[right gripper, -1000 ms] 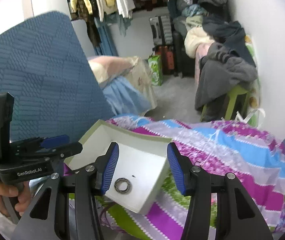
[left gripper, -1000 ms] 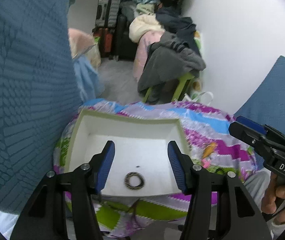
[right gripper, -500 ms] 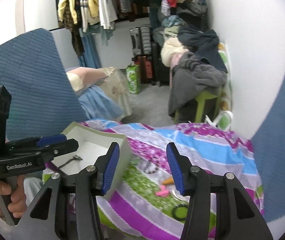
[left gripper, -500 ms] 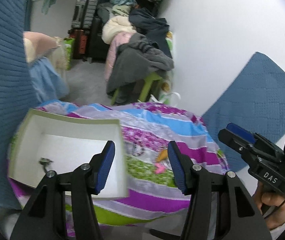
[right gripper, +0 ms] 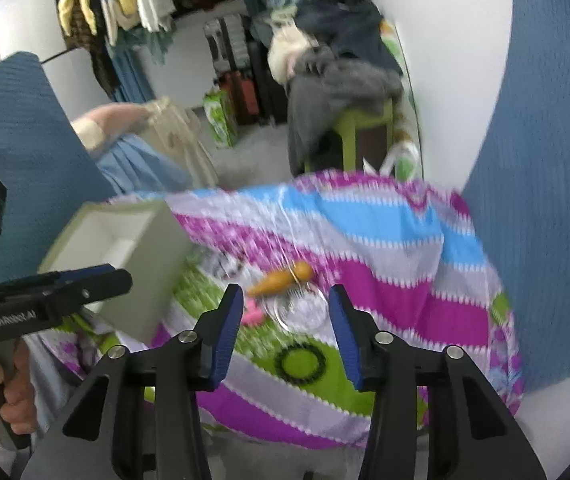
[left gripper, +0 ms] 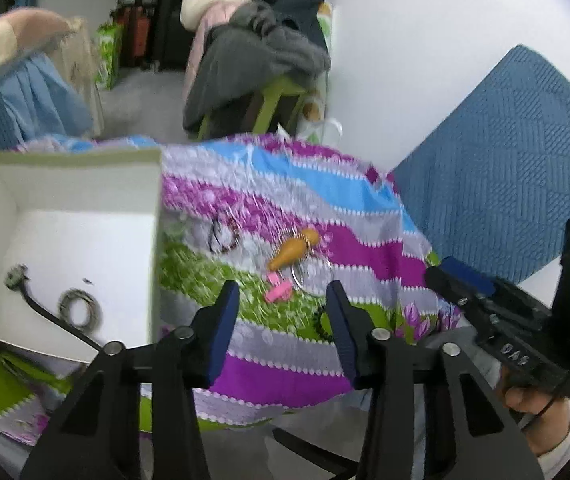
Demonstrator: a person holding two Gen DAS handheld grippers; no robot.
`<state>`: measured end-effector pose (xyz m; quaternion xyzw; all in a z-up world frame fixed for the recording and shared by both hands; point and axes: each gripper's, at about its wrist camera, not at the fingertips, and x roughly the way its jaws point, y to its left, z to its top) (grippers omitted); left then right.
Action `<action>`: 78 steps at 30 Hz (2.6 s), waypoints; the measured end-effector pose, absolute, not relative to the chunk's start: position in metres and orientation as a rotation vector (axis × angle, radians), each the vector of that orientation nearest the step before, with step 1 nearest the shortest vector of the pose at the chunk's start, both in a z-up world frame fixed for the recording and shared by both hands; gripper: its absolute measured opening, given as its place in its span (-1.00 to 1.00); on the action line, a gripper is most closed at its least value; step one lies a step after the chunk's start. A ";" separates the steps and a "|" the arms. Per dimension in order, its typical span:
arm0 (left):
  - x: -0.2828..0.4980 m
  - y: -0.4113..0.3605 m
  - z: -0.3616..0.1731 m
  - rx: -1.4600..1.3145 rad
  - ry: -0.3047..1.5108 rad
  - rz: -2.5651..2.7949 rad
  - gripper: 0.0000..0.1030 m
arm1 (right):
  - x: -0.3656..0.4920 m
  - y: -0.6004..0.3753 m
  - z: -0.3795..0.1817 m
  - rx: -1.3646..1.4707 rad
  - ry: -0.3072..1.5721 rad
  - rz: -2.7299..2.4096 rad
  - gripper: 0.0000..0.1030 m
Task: Organize jewelry
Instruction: 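Move both open tools back over the jewelry on the sheet, then grasp the pink hair clip with the left tool while the right tool grasps the black coil hair tie, then carry the pink clip and coil into the white box and open both tools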
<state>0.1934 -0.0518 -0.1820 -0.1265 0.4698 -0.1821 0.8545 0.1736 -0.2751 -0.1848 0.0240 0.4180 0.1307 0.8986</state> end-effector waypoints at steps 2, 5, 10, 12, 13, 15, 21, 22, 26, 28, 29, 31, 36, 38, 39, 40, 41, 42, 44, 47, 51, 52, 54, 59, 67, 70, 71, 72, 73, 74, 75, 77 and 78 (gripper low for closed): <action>0.196 -0.061 -0.193 -0.259 1.015 -0.392 -0.17 | 0.176 -0.280 -0.204 0.065 0.909 0.278 -0.29; 0.204 -0.075 -0.211 -0.242 1.051 -0.407 -0.26 | 0.179 -0.284 -0.232 0.067 0.975 0.285 -0.38; 0.217 -0.091 -0.240 -0.215 1.110 -0.432 -0.29 | 0.185 -0.284 -0.267 0.051 1.049 0.292 -0.46; 0.222 -0.095 -0.250 -0.205 1.132 -0.433 -0.30 | 0.188 -0.284 -0.276 0.050 1.071 0.295 -0.50; 0.225 -0.097 -0.255 -0.201 1.141 -0.433 -0.31 | 0.190 -0.283 -0.280 0.049 1.080 0.297 -0.52; 0.230 -0.099 -0.263 -0.190 1.151 -0.433 -0.31 | 0.193 -0.281 -0.288 0.039 1.095 0.302 -0.54; 0.241 -0.107 -0.277 -0.136 1.153 -0.440 -0.31 | 0.200 -0.275 -0.301 -0.019 1.116 0.296 -0.55; 0.242 -0.108 -0.279 -0.129 1.153 -0.441 -0.31 | 0.201 -0.274 -0.303 -0.028 1.121 0.294 -0.57; 0.243 -0.117 -0.285 -0.067 1.155 -0.449 -0.31 | 0.203 -0.271 -0.310 -0.068 1.134 0.281 -0.70; 0.245 -0.120 -0.288 -0.041 1.154 -0.444 -0.31 | 0.204 -0.270 -0.310 -0.082 1.124 0.276 -0.75; 0.245 -0.121 -0.288 -0.029 1.145 -0.440 -0.31 | 0.204 -0.270 -0.310 -0.086 1.121 0.272 -0.81; 0.248 -0.121 -0.290 -0.023 1.141 -0.433 -0.31 | 0.205 -0.271 -0.310 -0.085 1.119 0.260 -0.85; 0.252 -0.124 -0.296 0.009 1.143 -0.434 -0.31 | 0.203 -0.281 -0.301 -0.055 1.086 0.231 -0.85; 0.250 -0.129 -0.298 0.026 1.142 -0.443 -0.43 | 0.203 -0.282 -0.299 -0.042 1.081 0.227 -0.85; 0.249 -0.131 -0.298 0.042 1.135 -0.440 -0.43 | 0.203 -0.284 -0.298 -0.037 1.078 0.223 -0.85; 0.248 -0.133 -0.298 0.054 1.131 -0.437 -0.43 | 0.203 -0.283 -0.297 -0.034 1.078 0.222 -0.85; 0.248 -0.134 -0.298 0.055 1.130 -0.437 -0.43 | 0.203 -0.284 -0.296 -0.032 1.076 0.219 -0.85; 0.248 -0.134 -0.298 0.043 1.132 -0.437 -0.44 | 0.202 -0.284 -0.294 -0.030 1.072 0.216 -0.85; 0.248 -0.131 -0.295 0.009 1.133 -0.441 -0.44 | 0.201 -0.285 -0.291 -0.026 1.063 0.211 -0.85; 0.245 -0.123 -0.287 -0.029 1.123 -0.430 -0.45 | 0.199 -0.286 -0.284 -0.016 1.050 0.199 -0.85; 0.237 -0.109 -0.272 -0.096 1.113 -0.421 -0.45 | 0.191 -0.288 -0.272 0.011 1.037 0.184 -0.85; 0.234 -0.105 -0.267 -0.113 1.111 -0.413 -0.45 | 0.189 -0.288 -0.270 0.014 1.034 0.182 -0.85; 0.227 -0.098 -0.259 -0.145 1.102 -0.408 -0.45 | 0.183 -0.287 -0.264 0.023 1.025 0.178 -0.85; 0.208 -0.080 -0.239 -0.228 1.090 -0.398 -0.45 | 0.171 -0.282 -0.247 0.038 1.015 0.173 -0.85; 0.192 -0.049 -0.191 -0.287 1.043 -0.380 -0.45 | 0.166 -0.269 -0.192 0.054 0.946 0.154 -0.85; 0.191 -0.037 -0.168 -0.287 1.014 -0.382 -0.45 | 0.168 -0.264 -0.169 0.052 0.916 0.151 -0.85; 0.191 -0.032 -0.157 -0.285 0.999 -0.381 -0.45 | 0.168 -0.262 -0.161 0.051 0.906 0.149 -0.85; 0.192 -0.027 -0.150 -0.284 0.989 -0.379 -0.45 | 0.169 -0.260 -0.153 0.054 0.896 0.147 -0.85; 0.193 -0.022 -0.140 -0.281 0.976 -0.377 -0.45 | 0.170 -0.259 -0.146 0.057 0.888 0.145 -0.85; 0.194 -0.019 -0.133 -0.279 0.967 -0.375 -0.45 | 0.171 -0.257 -0.139 0.062 0.880 0.145 -0.85; 0.195 -0.015 -0.124 -0.275 0.959 -0.374 -0.45 | 0.173 -0.255 -0.130 0.066 0.870 0.144 -0.85; 0.197 -0.008 -0.109 -0.268 0.944 -0.371 -0.45 | 0.175 -0.251 -0.116 0.068 0.850 0.140 -0.85; 0.198 -0.004 -0.101 -0.262 0.935 -0.373 -0.45 | 0.176 -0.248 -0.105 0.071 0.835 0.140 -0.85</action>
